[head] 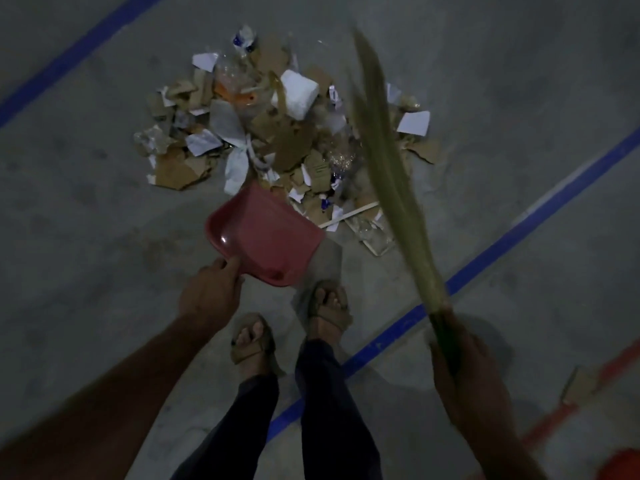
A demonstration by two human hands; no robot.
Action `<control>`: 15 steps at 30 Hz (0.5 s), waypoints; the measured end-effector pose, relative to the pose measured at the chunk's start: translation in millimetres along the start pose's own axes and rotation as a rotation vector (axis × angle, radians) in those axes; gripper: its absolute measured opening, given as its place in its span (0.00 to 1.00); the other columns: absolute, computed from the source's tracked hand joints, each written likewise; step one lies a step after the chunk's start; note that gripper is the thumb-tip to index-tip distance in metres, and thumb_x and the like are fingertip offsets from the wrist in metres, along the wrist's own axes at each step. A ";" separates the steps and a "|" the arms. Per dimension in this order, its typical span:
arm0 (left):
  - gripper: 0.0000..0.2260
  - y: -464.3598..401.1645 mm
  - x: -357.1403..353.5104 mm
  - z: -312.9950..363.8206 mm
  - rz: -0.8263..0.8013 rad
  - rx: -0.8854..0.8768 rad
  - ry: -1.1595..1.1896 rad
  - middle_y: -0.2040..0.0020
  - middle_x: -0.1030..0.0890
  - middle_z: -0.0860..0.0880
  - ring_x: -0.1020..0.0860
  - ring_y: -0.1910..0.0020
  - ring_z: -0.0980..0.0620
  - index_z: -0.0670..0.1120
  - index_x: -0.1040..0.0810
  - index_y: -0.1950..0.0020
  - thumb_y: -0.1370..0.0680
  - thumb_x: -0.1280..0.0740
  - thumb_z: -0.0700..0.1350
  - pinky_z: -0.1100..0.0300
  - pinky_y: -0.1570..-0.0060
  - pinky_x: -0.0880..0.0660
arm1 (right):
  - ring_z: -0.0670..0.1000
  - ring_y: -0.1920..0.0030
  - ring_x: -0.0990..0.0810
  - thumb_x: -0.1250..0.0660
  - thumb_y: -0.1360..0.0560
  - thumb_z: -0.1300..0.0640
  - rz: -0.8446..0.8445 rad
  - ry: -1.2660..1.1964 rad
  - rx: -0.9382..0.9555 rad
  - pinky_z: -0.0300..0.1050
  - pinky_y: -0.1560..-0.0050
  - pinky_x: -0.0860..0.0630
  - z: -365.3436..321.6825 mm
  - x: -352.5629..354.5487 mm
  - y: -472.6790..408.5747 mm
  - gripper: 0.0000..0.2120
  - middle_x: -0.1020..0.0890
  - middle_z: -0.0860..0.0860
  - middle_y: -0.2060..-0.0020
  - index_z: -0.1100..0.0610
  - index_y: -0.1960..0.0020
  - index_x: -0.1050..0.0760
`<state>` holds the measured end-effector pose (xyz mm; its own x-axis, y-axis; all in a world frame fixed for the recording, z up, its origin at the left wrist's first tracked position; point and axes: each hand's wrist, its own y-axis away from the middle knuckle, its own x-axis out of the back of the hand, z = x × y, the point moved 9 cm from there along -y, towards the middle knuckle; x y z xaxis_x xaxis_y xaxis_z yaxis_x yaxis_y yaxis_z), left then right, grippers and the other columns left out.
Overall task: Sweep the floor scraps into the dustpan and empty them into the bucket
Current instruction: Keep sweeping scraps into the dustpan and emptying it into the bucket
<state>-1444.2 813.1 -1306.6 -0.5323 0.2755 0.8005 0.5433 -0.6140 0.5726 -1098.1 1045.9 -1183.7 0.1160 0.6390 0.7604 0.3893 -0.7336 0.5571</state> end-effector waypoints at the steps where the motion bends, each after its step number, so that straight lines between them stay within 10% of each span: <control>1: 0.14 -14.7 -7.0 6.6 0.001 -0.005 -0.007 0.51 0.22 0.41 0.21 0.57 0.36 0.46 0.29 0.36 0.20 0.36 0.47 0.48 0.61 0.24 | 0.42 0.66 0.28 0.34 0.21 0.54 0.016 0.029 -0.007 0.41 0.69 0.34 2.4 2.1 -19.4 0.29 0.26 0.50 0.55 0.44 0.23 0.37; 15: 0.13 -144.2 -42.9 38.8 0.054 -0.102 -0.109 0.42 0.24 0.38 0.21 0.49 0.33 0.45 0.28 0.36 0.20 0.37 0.45 0.41 0.54 0.24 | 0.56 0.64 0.26 0.41 0.19 0.51 -0.132 0.546 0.281 0.49 0.65 0.25 31.9 -33.4 -261.5 0.28 0.30 0.55 0.55 0.40 0.22 0.48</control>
<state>-1474.5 918.5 -1416.6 -0.4272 0.3150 0.8475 0.4980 -0.7004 0.5114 -1174.6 1223.8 -1365.4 -0.4040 0.4550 0.7936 0.6025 -0.5204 0.6051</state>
